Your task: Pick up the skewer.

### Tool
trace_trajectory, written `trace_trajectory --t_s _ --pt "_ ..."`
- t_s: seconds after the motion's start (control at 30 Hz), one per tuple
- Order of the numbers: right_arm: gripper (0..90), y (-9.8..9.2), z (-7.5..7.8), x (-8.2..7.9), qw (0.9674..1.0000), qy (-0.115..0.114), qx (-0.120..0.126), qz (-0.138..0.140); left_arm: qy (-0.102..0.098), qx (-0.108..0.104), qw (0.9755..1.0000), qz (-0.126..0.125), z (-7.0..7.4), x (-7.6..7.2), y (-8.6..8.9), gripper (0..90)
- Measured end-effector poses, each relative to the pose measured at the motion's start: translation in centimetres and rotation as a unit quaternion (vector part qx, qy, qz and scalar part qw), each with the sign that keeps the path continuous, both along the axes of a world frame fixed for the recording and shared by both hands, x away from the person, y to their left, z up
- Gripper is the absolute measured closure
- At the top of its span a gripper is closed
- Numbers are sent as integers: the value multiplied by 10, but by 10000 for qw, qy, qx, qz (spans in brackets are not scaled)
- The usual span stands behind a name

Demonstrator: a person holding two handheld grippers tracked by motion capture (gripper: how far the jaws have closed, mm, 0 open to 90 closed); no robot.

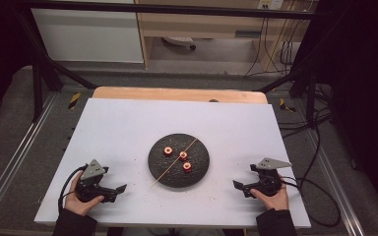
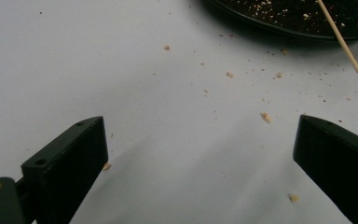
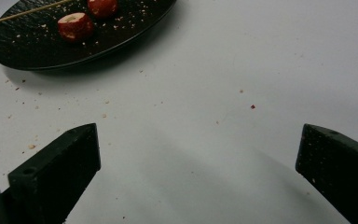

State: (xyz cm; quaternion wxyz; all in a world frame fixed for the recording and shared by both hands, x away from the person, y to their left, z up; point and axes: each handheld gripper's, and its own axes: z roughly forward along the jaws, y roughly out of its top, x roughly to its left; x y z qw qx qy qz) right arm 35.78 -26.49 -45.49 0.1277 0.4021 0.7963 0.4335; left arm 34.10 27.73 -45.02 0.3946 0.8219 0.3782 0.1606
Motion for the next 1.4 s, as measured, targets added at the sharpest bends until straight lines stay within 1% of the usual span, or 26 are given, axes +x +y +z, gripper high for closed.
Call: trace_trajectory --t_s 0.2,0.37,0.5,0.63,0.83,0.93,1.13,1.3,1.33,1.4 --pt "7 0 0 -1 10000 15 -12 -24 30 -20 10000 -13 1 0 -3 22" --pt "8 0 1 -1 10000 5 14 -37 37 25 10000 -36 4 -1 -7 21" --pt "7 -1 1 -1 10000 10 -25 -50 34 14 10000 -58 6 -1 -11 21" --pt "8 -1 1 0 10000 -10 -19 -53 45 77 9999 -87 9 0 -15 22" --pt "8 0 1 0 10000 31 -44 -58 26 139 9999 -63 16 1 -22 27" --pt "7 0 1 0 10000 25 -83 -42 37 188 9998 -57 20 2 -27 28" --pt "7 0 1 0 10000 19 -89 -32 34 217 9997 -92 24 4 -35 34" --pt "7 0 1 0 10000 25 -91 -29 23 256 9996 -146 31 6 -46 37" --pt "7 0 1 0 10000 30 -89 -27 5 306 9994 -153 34 6 -51 42" --pt "7 0 1 0 9999 32 -91 -31 0 326 9993 -167 35 7 -54 43"
